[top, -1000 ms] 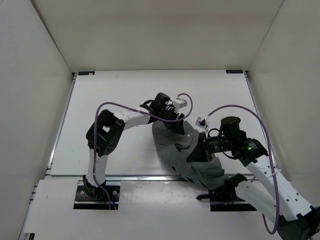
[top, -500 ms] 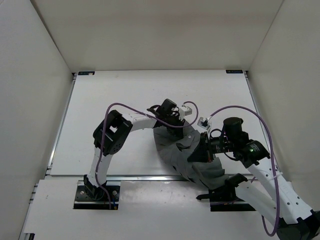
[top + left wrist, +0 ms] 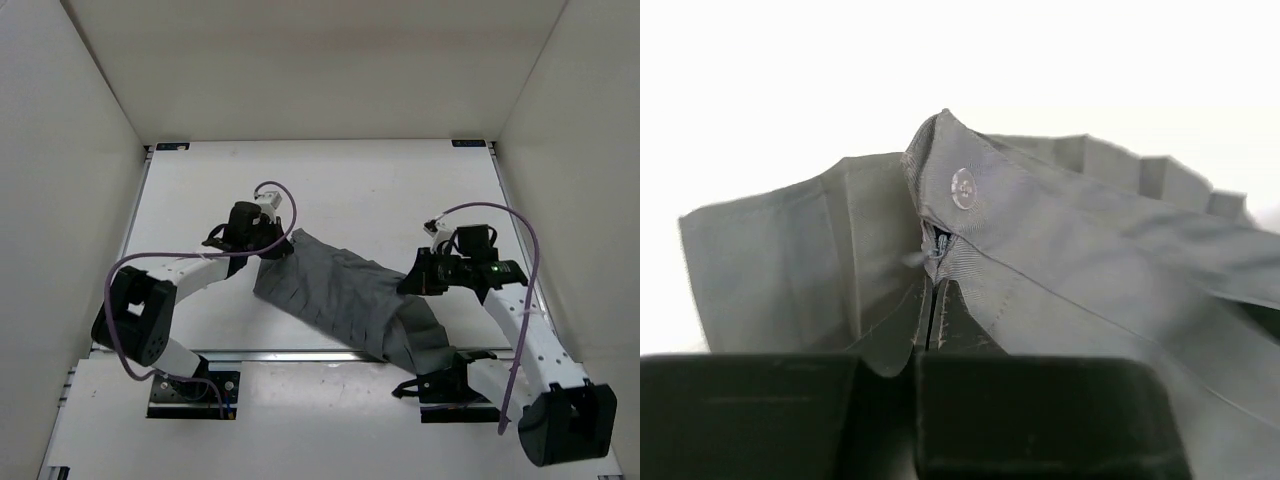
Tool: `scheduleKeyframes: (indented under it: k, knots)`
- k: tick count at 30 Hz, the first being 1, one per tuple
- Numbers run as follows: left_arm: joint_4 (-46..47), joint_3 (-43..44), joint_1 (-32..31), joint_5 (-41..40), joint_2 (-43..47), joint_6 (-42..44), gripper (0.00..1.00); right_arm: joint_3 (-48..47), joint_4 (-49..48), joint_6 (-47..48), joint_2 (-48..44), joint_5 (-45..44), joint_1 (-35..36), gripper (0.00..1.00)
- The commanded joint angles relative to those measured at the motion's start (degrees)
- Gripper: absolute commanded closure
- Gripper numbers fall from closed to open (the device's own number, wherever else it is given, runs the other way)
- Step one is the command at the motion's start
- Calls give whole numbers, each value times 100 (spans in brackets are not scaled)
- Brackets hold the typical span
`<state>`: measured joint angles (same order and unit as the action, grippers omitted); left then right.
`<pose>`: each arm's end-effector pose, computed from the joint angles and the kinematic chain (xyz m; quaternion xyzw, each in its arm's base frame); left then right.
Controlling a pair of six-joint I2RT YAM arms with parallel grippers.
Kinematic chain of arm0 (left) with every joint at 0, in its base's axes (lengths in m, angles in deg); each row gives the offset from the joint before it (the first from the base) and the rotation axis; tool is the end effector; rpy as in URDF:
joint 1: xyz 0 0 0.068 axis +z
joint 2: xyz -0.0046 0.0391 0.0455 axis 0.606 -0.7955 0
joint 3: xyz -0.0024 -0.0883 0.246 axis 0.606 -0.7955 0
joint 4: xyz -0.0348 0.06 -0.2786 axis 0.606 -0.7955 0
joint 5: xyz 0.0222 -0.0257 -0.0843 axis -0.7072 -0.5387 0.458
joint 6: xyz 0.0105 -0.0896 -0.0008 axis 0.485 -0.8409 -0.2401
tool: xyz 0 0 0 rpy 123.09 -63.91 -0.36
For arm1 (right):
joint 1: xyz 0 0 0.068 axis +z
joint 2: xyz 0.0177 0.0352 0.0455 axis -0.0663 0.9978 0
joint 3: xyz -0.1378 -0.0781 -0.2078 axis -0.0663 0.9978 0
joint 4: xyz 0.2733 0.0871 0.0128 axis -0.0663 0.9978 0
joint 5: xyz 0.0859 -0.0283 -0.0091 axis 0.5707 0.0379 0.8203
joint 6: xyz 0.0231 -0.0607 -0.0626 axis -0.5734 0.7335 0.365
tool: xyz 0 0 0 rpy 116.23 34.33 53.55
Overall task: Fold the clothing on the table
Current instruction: Flatten the skirt out
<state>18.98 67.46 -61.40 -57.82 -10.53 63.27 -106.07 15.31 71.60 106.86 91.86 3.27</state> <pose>0.3213 -0.1688 0.1208 0.0844 0.8998 -0.2768 0.3266 0.2174 0.0808 0.2149 -0.1009 0.8836 0.3753 0.2613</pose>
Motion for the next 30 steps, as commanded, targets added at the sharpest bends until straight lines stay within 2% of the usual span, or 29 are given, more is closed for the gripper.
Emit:
scheduleKeyframes:
  k: [1,3,6,7,9,11,12,14,22,30]
  knots:
    - [-139,-53,-139,-816,337,-241,100,-20,19,-348,481,-1291,276,100]
    - [-79,-148,-52,-616,284,-223,100,-143,134,-305,991,-1532,321,100]
    - [228,-211,-86,-404,214,-293,98,-91,117,-243,1239,-1673,295,100]
    - [377,-202,-60,-377,144,-337,89,-65,73,-243,1222,-1769,277,100]
    - [369,-53,-25,-263,-40,-346,83,-38,3,-243,1195,-1673,269,100]
    - [334,271,27,-263,-391,-320,60,-64,29,-226,1247,-1673,269,100]
    - [308,447,45,-280,-567,-320,52,-82,20,-234,1248,-1647,251,100]
    - [290,632,54,-333,-734,-302,43,-108,29,-243,1257,-1664,295,100]
    - [369,1318,28,-298,-1473,-302,37,-65,-76,-199,1318,-1576,286,100]
    - [386,1468,-95,-140,-1667,-311,43,-3,-85,-173,1292,-1462,216,100]
